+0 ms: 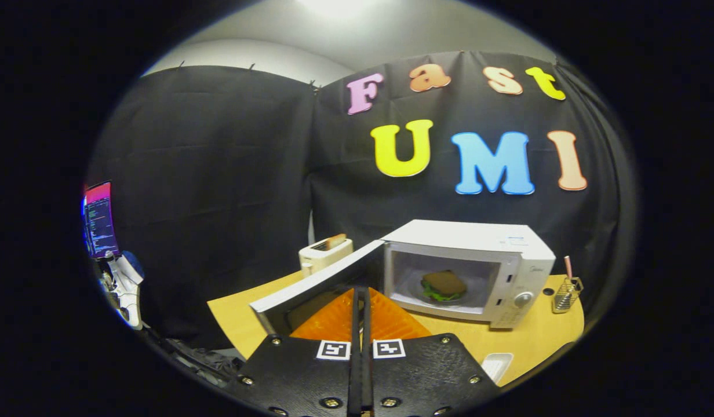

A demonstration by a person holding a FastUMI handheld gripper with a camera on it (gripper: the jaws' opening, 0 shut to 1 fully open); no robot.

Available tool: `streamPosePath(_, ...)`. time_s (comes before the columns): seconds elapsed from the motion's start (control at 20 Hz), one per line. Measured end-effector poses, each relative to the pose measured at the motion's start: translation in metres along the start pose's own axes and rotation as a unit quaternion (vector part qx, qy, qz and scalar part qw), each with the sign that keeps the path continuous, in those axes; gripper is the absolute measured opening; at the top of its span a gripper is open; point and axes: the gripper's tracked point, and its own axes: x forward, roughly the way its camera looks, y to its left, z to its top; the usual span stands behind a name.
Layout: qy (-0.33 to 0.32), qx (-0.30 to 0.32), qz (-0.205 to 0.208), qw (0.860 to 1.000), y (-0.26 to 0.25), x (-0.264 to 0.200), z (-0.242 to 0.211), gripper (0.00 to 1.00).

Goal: Open the microwave, put the food inside, and close the microwave door.

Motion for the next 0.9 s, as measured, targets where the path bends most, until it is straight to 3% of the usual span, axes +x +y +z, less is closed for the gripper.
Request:
streamPosePath(0.45,0.037,-0.011,0.156,0.987,0.121,0.039,-0.041,0.00)
streamPosePath(0.65,0.061,-0.018,0.179,0.982,0.149,0.052,-0.065,0.00)
streamPosePath(0.9,0.078,-0.023,0.158,0.984,0.147,0.066,-0.088,0.00)
